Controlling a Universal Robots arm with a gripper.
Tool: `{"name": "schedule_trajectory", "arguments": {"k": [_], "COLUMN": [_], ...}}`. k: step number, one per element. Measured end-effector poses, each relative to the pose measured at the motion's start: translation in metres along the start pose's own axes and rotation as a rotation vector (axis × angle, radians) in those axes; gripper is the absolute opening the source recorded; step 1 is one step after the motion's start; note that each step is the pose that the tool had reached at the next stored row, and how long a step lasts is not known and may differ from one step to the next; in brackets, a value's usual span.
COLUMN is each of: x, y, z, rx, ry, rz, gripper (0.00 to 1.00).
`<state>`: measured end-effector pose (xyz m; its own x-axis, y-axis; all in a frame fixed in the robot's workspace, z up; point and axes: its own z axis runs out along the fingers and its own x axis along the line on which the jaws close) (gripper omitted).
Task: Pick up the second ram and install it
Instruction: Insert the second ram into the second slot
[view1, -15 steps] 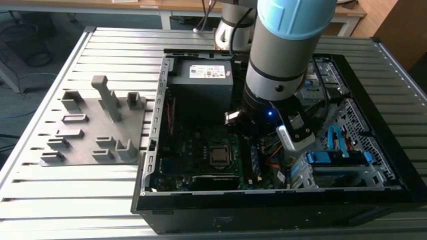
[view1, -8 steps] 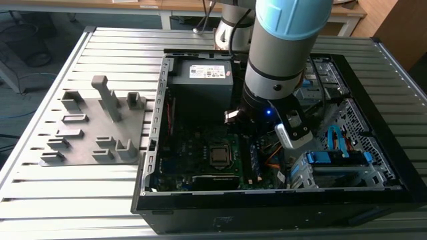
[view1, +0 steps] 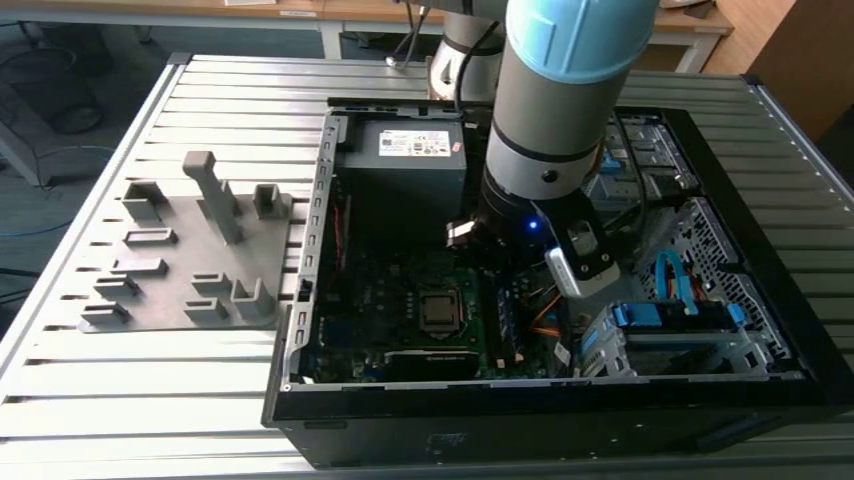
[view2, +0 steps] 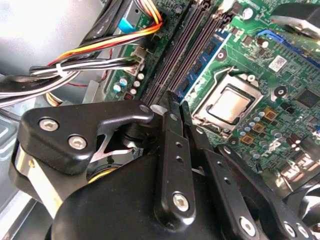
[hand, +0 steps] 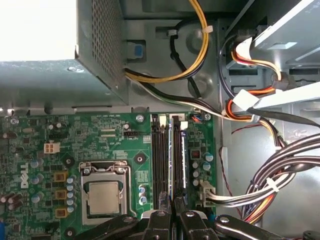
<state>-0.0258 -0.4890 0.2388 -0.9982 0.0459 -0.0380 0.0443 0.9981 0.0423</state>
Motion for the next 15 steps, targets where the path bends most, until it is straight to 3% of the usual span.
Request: {"name": "schedule_trajectory", "arguments": {"k": [4,15], "x": [0.0008,0.0051], "y": [-0.0046,-0.0089], "z": [0.0004,0.0103], "rx": [0.0071,0.0083], "ry": [-0.0003,-0.0002], "rz": [0.000,-0.005], "gripper": [0.14,0.14]}}
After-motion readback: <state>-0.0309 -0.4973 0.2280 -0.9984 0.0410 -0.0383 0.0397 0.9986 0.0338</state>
